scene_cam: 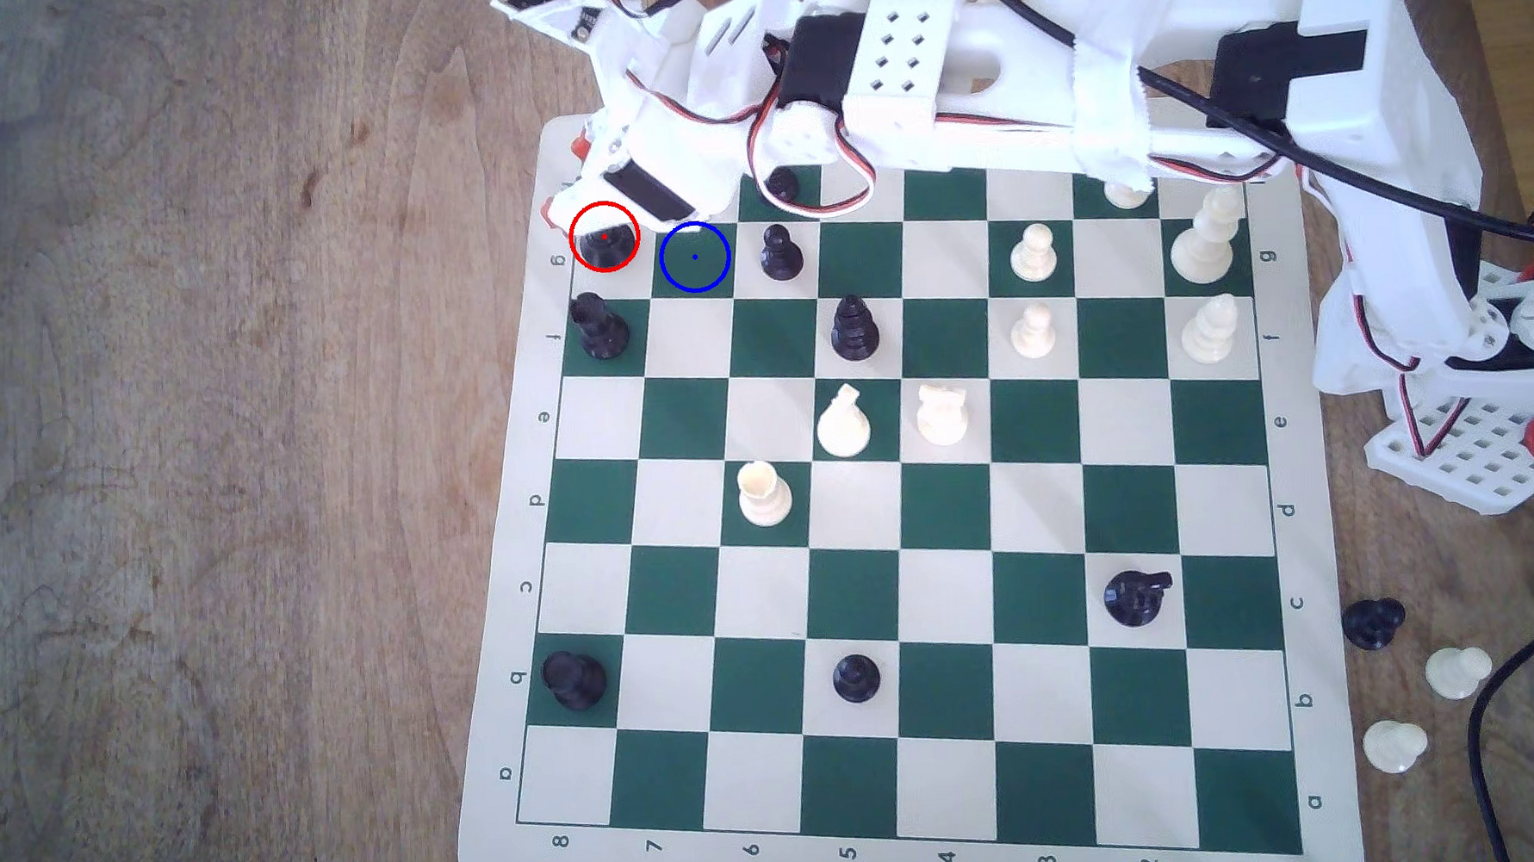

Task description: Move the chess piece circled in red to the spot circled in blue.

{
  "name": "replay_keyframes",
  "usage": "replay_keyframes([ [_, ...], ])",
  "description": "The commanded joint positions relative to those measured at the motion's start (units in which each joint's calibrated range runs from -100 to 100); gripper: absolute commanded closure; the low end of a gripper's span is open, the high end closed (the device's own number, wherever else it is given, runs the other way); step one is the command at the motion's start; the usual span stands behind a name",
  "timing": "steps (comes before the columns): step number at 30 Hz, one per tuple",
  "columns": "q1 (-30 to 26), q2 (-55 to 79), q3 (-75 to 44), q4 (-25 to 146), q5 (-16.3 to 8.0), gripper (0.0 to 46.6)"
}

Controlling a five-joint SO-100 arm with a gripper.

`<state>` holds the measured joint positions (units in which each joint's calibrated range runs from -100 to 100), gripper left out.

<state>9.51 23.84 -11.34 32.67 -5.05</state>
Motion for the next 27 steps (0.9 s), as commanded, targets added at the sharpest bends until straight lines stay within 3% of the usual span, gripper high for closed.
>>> replay_keyframes([
  [1,0.30,-1.60,-5.88,-1.06,0.10,31.5],
  [24,-0.17,0.53,-3.16,-0.81,0.34,32.2],
  [27,-0.56,0.53,-3.16,-0.89,0.39,34.2],
])
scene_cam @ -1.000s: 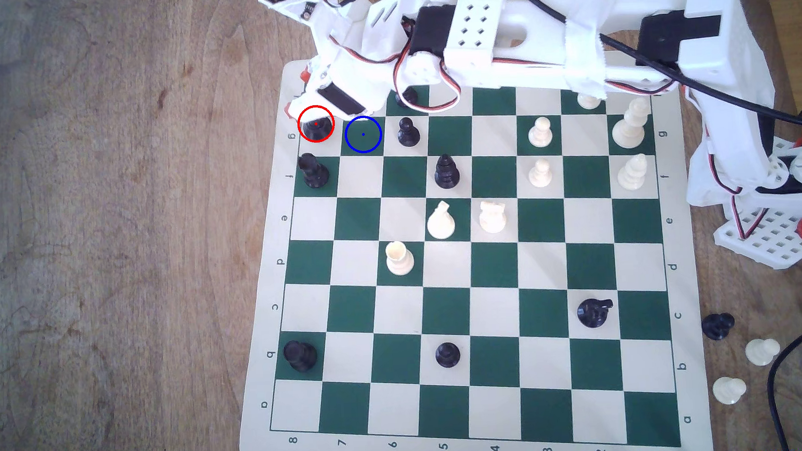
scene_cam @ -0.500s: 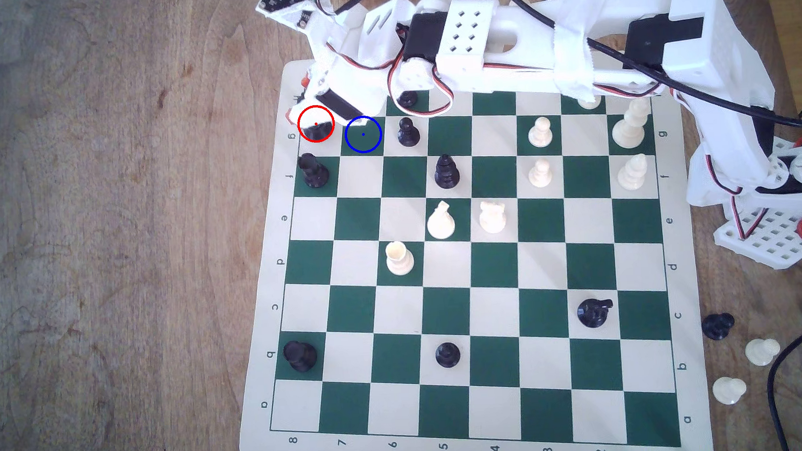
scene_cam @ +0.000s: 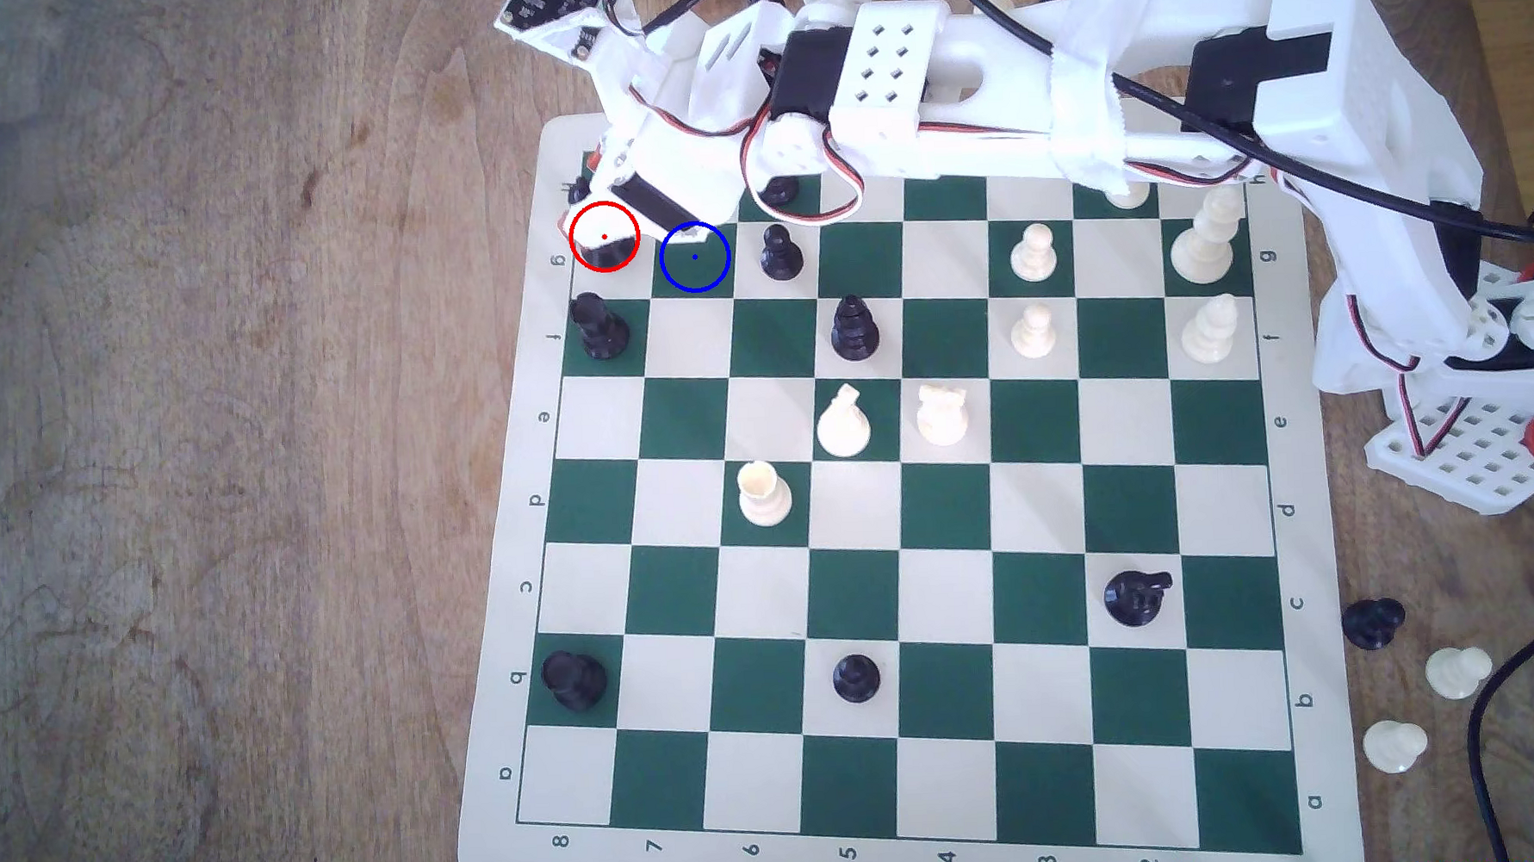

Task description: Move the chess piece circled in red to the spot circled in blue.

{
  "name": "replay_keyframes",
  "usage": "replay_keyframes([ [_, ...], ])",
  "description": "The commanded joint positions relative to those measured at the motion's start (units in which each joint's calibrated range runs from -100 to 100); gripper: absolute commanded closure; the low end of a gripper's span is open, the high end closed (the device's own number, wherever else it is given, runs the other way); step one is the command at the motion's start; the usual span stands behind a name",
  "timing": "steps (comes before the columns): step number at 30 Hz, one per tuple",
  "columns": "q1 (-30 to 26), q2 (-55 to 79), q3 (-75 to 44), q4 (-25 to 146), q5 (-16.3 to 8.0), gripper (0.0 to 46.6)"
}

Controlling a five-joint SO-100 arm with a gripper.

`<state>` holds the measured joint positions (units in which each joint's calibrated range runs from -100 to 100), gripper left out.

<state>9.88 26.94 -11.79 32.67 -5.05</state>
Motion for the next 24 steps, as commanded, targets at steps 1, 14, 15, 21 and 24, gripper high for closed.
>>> replay_keyframes([
  [1,-1.00,-2.49,-2.71,-0.97,0.39,34.2],
  [14,-0.93,-2.49,-2.71,-1.14,0.63,46.4],
  [15,-0.93,-2.49,-2.71,-1.14,0.63,46.4],
  [21,-0.38,-3.93,-2.71,-1.30,0.98,46.4],
  [24,0.17,-7.50,-2.71,-1.87,1.12,46.4],
])
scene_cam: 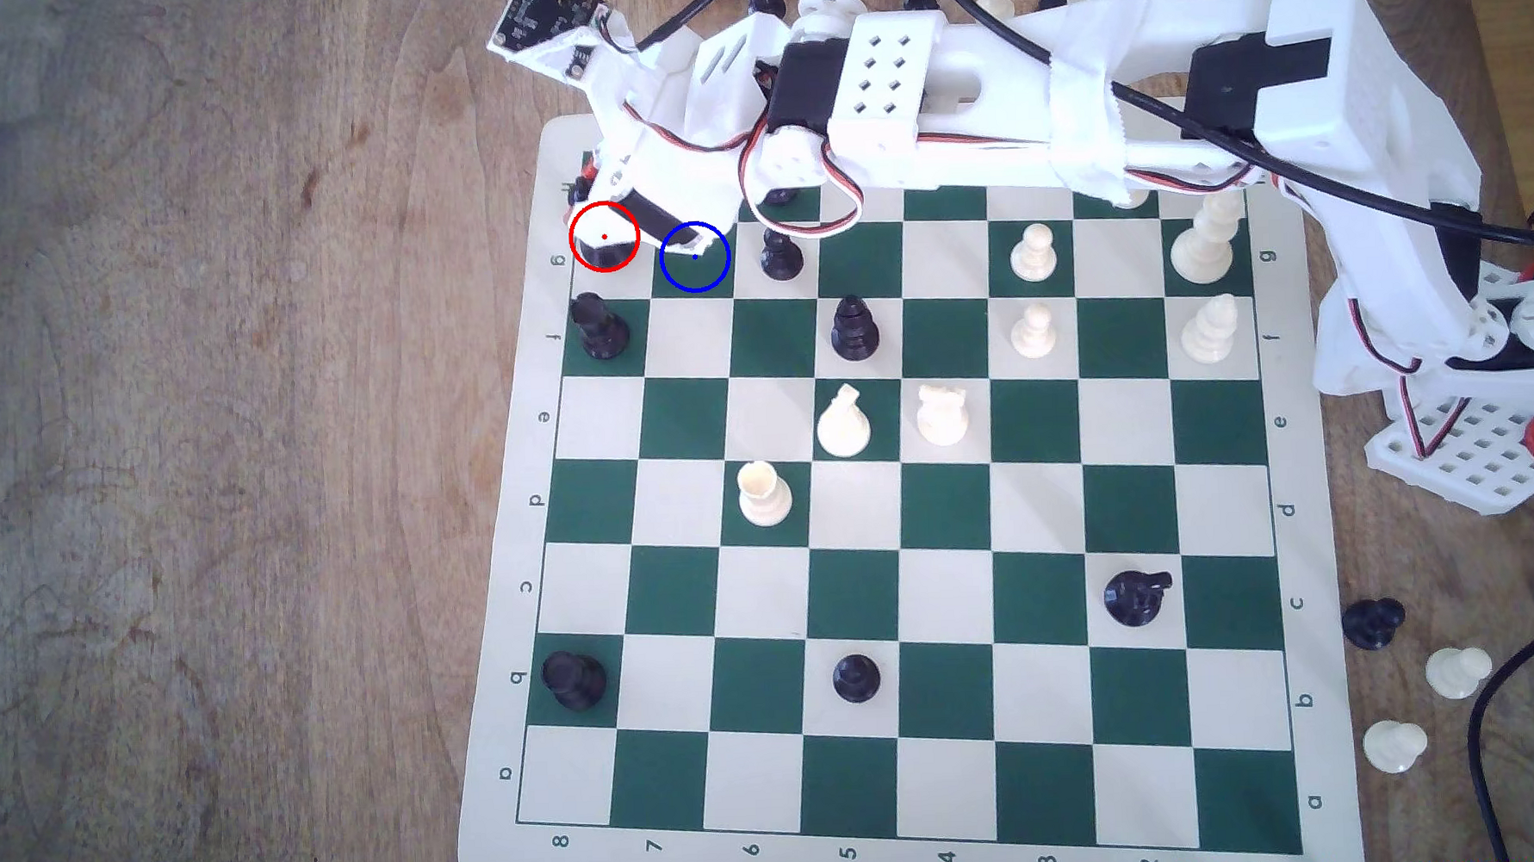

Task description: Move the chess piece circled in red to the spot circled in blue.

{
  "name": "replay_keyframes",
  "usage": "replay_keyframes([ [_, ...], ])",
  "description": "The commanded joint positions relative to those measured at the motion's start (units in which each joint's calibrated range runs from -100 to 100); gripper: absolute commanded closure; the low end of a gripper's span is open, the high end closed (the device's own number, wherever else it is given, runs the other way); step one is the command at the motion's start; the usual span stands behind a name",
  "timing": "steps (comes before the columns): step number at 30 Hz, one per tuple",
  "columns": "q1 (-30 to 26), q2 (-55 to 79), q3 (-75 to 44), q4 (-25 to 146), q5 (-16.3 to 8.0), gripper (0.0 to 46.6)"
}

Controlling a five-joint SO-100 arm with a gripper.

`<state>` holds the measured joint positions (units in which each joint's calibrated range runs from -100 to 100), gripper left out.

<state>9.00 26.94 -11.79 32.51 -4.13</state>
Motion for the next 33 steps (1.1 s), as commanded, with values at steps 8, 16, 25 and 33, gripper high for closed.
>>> replay_keyframes([
  [8,-0.67,-21.17,10.62,-6.79,0.63,46.4],
  [16,-0.82,-28.47,26.39,-11.13,1.56,46.4],
  [25,0.12,-28.47,32.10,-13.18,2.49,46.4],
  [33,0.04,-26.85,33.01,-11.79,3.03,46.4],
])
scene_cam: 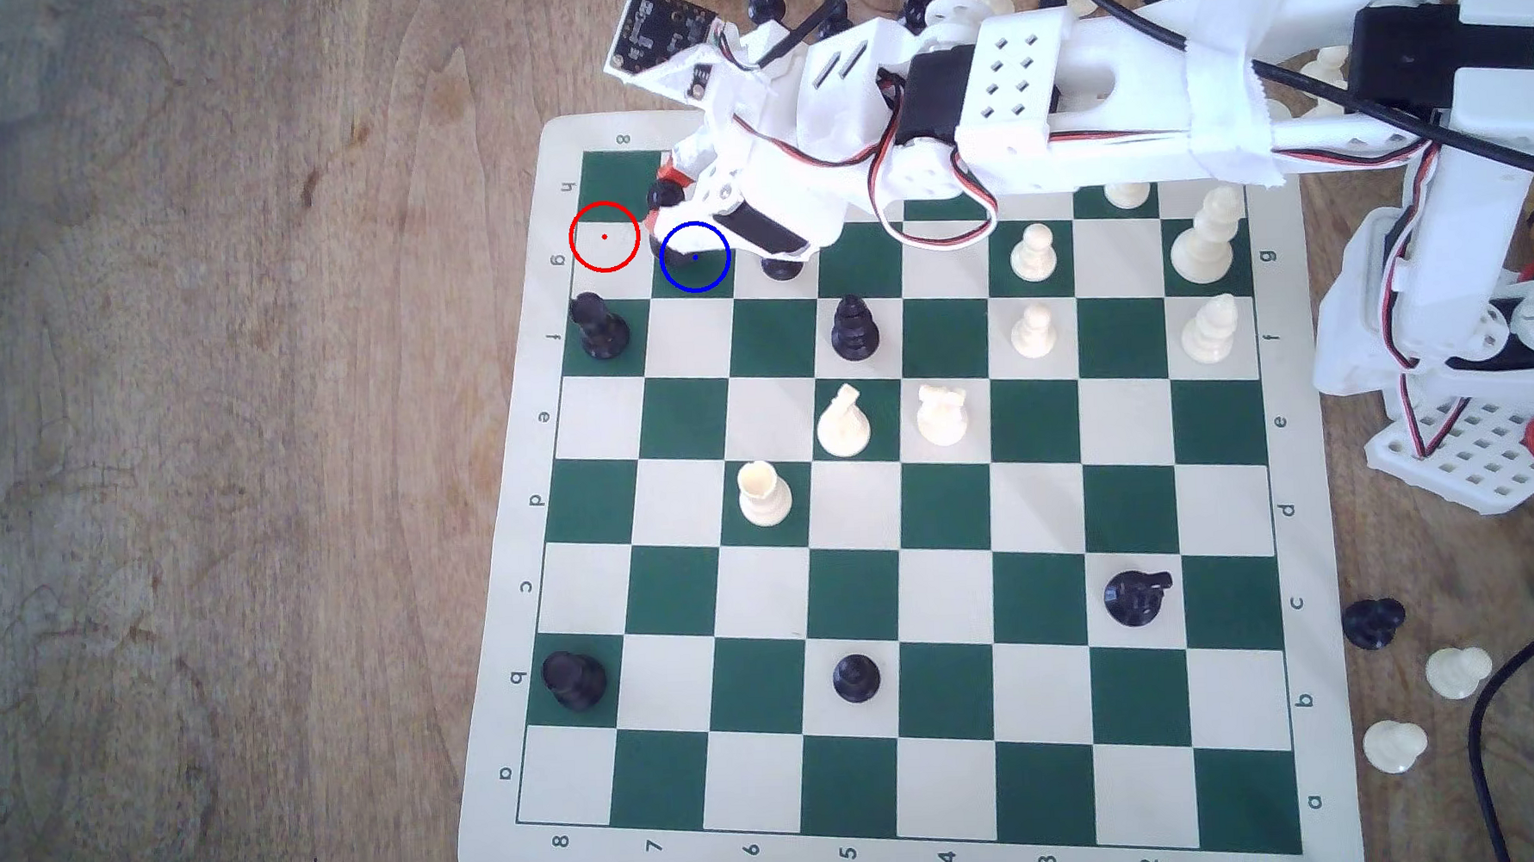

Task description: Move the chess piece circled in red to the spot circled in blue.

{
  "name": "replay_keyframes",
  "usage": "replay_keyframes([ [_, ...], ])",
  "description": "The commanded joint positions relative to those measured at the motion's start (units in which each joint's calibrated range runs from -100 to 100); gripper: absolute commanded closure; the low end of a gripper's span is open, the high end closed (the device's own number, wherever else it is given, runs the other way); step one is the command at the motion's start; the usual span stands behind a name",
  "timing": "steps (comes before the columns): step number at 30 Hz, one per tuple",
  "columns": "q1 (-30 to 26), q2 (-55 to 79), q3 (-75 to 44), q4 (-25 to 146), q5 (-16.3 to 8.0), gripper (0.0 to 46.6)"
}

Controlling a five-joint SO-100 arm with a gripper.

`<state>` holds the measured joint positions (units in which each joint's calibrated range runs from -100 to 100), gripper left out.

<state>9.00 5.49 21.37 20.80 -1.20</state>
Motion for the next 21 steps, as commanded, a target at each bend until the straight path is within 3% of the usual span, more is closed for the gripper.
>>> replay_keyframes([
  [1,0.04,-5.15,-0.16,-0.08,0.00,46.4],
  [21,-0.43,-3.28,-0.70,1.64,-1.07,46.4],
])
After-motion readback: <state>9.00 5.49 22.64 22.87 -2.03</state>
